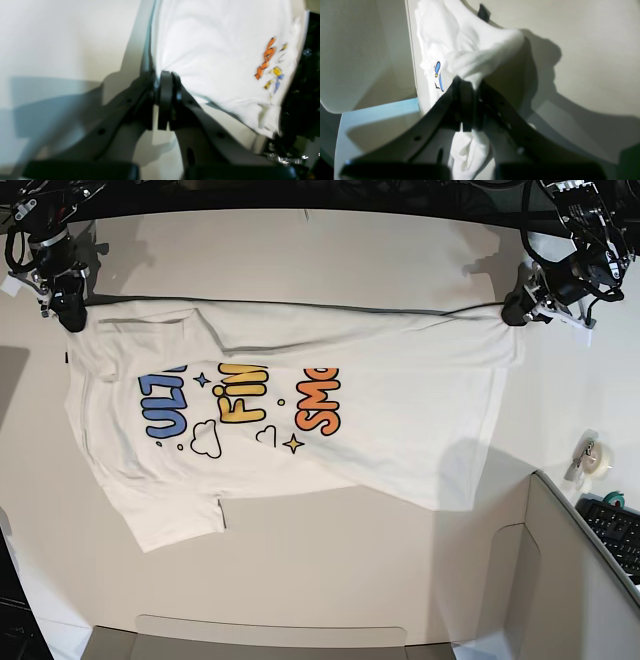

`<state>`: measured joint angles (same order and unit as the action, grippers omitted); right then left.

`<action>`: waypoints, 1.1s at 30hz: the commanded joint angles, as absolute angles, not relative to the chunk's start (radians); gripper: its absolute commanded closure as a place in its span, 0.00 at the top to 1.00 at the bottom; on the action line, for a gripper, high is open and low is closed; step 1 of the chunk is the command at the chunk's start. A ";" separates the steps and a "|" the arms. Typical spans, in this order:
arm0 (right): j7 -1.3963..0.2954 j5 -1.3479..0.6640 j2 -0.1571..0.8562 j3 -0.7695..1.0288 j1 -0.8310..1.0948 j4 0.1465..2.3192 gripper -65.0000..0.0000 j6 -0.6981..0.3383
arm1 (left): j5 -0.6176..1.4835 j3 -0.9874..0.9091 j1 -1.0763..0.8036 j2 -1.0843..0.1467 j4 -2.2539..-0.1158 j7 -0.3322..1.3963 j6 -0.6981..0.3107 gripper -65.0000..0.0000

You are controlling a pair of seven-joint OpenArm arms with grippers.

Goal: Layout the t-shirt on the table in an organized manner, then fold the t-shirt properly
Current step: 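Drag the folded edge with both grippers away from the shirt hem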

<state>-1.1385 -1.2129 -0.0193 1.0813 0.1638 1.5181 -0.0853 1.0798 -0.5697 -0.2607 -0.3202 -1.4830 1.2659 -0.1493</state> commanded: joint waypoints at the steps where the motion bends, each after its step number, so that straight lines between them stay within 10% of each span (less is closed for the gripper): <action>1: -1.138 -1.155 -0.019 1.092 0.191 1.509 0.00 -0.048 | 1.069 -0.591 -0.274 -0.334 -1.517 1.279 -0.147 0.00; 33: -1.139 -1.303 -0.021 1.211 0.407 1.690 0.00 -0.048 | 1.069 -0.705 -0.430 -0.328 -1.638 1.311 -0.147 0.00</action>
